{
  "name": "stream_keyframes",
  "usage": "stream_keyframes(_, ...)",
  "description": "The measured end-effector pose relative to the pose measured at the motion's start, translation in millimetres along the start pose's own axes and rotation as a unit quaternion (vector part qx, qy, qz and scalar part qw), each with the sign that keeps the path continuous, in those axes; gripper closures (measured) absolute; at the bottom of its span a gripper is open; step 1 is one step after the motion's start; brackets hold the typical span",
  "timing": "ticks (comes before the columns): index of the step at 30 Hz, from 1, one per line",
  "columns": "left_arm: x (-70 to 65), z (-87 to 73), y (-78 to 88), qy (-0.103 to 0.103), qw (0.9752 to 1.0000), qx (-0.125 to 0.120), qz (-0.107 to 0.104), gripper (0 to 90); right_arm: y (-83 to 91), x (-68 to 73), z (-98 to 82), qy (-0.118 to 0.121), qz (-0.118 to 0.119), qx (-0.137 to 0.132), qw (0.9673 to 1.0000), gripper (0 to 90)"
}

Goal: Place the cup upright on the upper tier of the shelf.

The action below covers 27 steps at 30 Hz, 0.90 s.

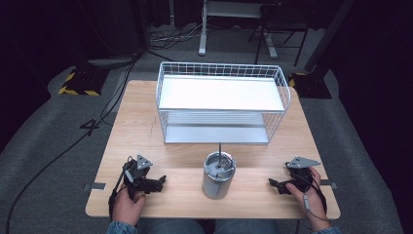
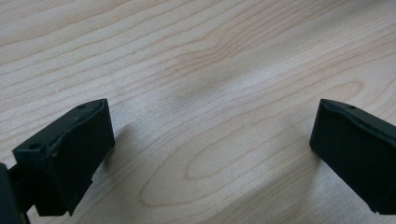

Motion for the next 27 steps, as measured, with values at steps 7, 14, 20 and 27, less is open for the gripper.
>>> stream_keyframes(7,-0.8,-1.9,1.6,-0.004,1.0,0.0,-0.007,0.2,-0.1,0.1,0.1,-0.001,0.0,0.0,1.0,0.0)
stream_keyframes(14,-0.5,-2.5,2.4,-0.009,0.9999,0.002,-0.01,0.1,0.0,0.0,0.0,0.0,0.0,0.0,1.0,0.0)
stream_keyframes(20,-0.8,-1.9,4.5,-0.017,0.9998,-0.001,-0.014,0.0,-0.1,0.1,0.1,-0.001,0.0,0.0,1.0,0.0)
stream_keyframes(27,-5.4,3.4,19.6,-0.02,0.9991,-0.028,-0.026,0.0,-0.1,0.0,0.2,-0.002,0.0,0.0,1.0,0.0)
Point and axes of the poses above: each handheld gripper's, and its own axes: y roughly backward along the jaws, z roughly out of its top, x roughly to its left, the point moved 7 cm from there along -y, roughly forward along the jaws, and after that the axes turned 1 degree about -x, right-handed, at the moved point
